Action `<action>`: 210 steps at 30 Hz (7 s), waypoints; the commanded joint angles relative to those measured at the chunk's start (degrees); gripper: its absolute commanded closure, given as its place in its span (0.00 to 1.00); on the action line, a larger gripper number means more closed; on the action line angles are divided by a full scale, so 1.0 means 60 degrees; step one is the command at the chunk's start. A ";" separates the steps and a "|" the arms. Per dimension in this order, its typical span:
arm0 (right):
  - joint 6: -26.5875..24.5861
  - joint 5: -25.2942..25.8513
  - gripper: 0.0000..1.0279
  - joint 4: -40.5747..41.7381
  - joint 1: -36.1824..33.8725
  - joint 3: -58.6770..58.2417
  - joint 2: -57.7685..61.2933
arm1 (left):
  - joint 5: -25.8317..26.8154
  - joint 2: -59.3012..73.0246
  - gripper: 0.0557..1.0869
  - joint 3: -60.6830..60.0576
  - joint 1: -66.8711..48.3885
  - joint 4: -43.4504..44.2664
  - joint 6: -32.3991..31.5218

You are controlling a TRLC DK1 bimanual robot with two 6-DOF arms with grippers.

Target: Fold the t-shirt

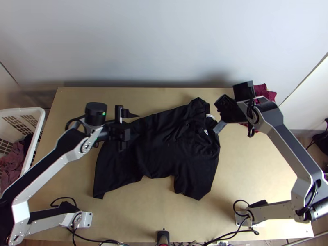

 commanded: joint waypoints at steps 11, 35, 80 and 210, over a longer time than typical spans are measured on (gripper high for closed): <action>0.0461 -0.0088 0.05 -0.0387 0.0479 0.2427 0.1367 | 0.1507 -0.0203 0.05 -0.0103 0.3265 -0.0218 0.0443; 0.0754 0.1597 0.05 0.0463 0.1607 0.2090 0.1602 | 0.2474 0.4807 0.05 0.2152 0.4979 -0.2239 -0.2179; 0.0080 0.2856 0.07 0.2396 0.2340 0.1928 0.1455 | 0.2986 0.6975 0.05 0.4189 0.4334 -0.4378 -0.4230; 0.0124 0.4087 0.07 0.3861 0.2764 0.0508 0.0664 | 0.1272 0.1892 0.04 -0.2623 0.2533 -0.1610 -0.3498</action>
